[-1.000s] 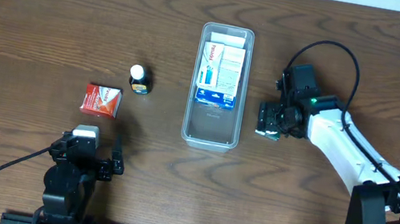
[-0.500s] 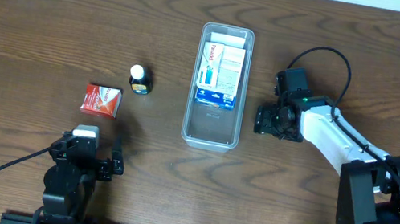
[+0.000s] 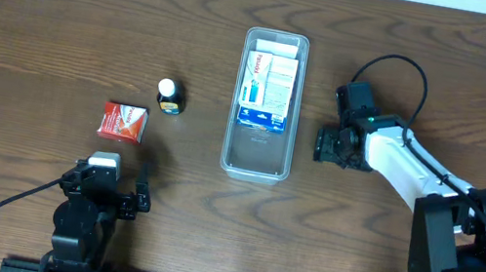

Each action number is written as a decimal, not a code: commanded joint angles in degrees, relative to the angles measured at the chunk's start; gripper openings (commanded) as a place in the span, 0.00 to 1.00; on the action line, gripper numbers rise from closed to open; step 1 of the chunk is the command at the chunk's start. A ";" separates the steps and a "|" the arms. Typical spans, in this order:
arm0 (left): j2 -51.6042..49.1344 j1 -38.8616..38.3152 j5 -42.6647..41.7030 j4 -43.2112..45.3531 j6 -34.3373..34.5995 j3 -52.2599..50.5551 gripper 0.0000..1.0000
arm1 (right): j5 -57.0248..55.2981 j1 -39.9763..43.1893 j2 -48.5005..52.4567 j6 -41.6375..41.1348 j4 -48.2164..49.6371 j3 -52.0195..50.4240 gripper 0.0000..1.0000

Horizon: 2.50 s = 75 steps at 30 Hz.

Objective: Pack container
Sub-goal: 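Move the right gripper to the green Zam-Buk tin and grasp it, then carry the green tin into the container and release it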

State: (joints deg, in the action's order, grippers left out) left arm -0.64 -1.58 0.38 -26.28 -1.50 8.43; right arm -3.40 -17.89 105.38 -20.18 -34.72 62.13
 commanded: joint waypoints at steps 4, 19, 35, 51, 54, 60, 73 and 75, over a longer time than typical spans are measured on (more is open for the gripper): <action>0.04 0.28 0.04 -1.05 0.07 -0.70 0.98 | -6.99 -0.15 0.59 6.93 -0.83 1.73 0.92; 0.04 0.28 0.04 -1.05 0.07 -0.70 0.98 | -2.38 -0.17 0.72 6.75 4.57 1.62 0.72; 0.04 0.28 0.04 -1.05 0.07 -0.70 0.98 | -2.38 -0.02 1.38 -1.22 4.85 1.60 0.63; 0.04 0.28 0.04 -1.05 0.07 -0.70 0.98 | -2.34 -5.66 -11.06 0.94 -12.57 26.69 0.55; 0.04 0.28 0.04 -1.05 0.07 -0.70 0.98 | -2.34 -8.66 -10.71 1.14 -11.78 30.08 0.55; 0.04 0.28 0.04 -1.05 0.07 -0.70 0.98 | -2.34 -12.66 -5.20 -2.03 -6.45 30.12 0.55; 0.04 0.28 0.02 -1.05 0.07 -0.70 0.98 | -2.38 -14.16 9.90 -6.99 -1.73 30.12 0.61; 0.04 0.28 0.04 -1.05 0.07 -0.70 0.98 | -2.38 -14.10 10.03 -7.06 -1.70 30.12 0.63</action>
State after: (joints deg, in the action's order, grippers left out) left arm -0.64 -1.58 0.38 -26.30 -1.50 8.45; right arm -5.37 -31.53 115.59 -25.56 -36.60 92.07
